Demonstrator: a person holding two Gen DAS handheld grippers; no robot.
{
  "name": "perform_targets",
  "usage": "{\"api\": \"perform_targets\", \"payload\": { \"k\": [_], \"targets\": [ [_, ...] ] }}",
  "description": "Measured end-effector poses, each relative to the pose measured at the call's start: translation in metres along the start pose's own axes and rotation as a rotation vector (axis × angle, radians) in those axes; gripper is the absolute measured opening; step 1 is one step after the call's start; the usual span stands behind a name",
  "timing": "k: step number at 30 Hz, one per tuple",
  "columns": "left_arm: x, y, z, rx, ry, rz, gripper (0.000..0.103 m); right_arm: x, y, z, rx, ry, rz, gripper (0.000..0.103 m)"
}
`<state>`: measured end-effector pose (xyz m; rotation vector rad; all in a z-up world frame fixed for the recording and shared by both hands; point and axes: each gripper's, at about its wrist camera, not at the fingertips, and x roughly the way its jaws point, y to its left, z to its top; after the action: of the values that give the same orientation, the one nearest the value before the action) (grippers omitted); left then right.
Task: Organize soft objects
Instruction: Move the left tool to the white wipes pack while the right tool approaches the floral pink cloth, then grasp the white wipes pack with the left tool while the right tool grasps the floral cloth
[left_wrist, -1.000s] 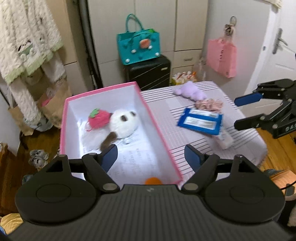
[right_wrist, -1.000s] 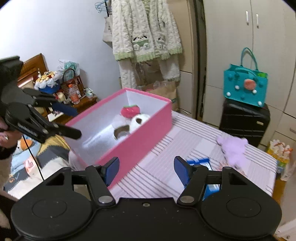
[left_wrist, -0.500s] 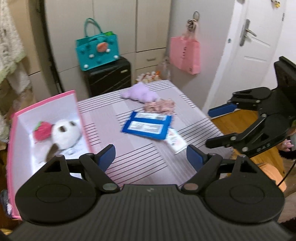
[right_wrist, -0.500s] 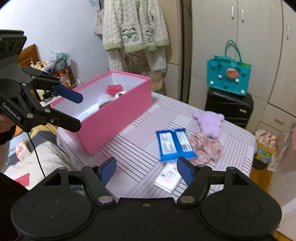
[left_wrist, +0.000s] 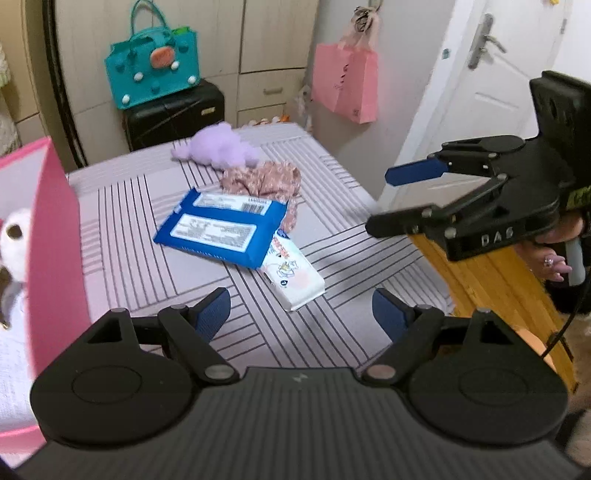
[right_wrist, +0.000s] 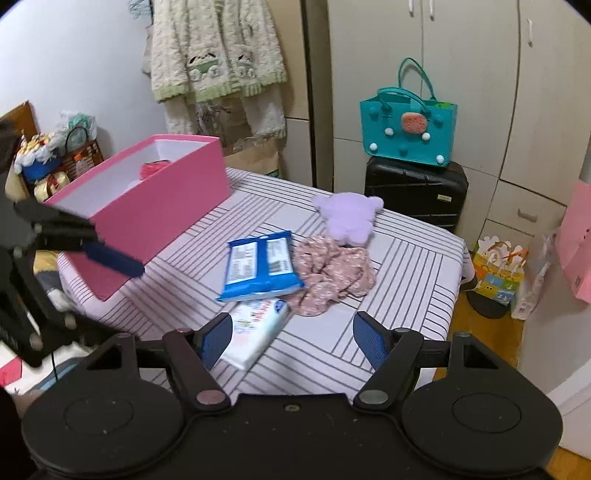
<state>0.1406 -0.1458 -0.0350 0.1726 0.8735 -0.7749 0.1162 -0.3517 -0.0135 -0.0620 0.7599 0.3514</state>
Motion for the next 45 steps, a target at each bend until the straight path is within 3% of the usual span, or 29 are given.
{"api": "perform_targets", "payload": {
  "k": [6,11,18,22,25,29,34,37,45],
  "targets": [
    [0.022,-0.001,-0.009,-0.096,-0.063,0.057,0.084,0.027,-0.022,-0.007,0.016,-0.036,0.031,0.077],
    [0.045,-0.013,-0.011,-0.098,-0.084,0.115,0.084,0.05,-0.036,-0.006,-0.019,-0.054,0.004,0.077],
    [0.067,-0.032,-0.009,-0.084,-0.069,0.127,0.084,0.08,-0.048,0.003,-0.038,-0.056,0.025,0.078],
    [0.079,-0.034,-0.01,-0.078,-0.124,0.16,0.084,0.099,-0.043,0.012,-0.097,-0.027,0.056,0.087],
    [0.088,-0.034,-0.009,-0.021,-0.141,0.181,0.084,0.113,-0.04,0.016,-0.141,-0.013,0.039,0.088],
    [0.093,-0.025,-0.006,-0.078,-0.129,0.161,0.083,0.129,-0.044,0.021,-0.158,0.006,0.058,0.088],
    [0.094,-0.012,-0.008,-0.141,-0.125,0.155,0.074,0.142,-0.049,0.024,-0.143,0.032,0.117,0.093],
    [0.094,-0.011,-0.009,-0.14,-0.139,0.176,0.065,0.15,-0.045,0.024,-0.147,0.053,0.121,0.098],
    [0.098,-0.018,-0.01,-0.098,-0.149,0.228,0.057,0.159,-0.04,0.021,-0.147,0.008,0.099,0.103]
  ]
}}
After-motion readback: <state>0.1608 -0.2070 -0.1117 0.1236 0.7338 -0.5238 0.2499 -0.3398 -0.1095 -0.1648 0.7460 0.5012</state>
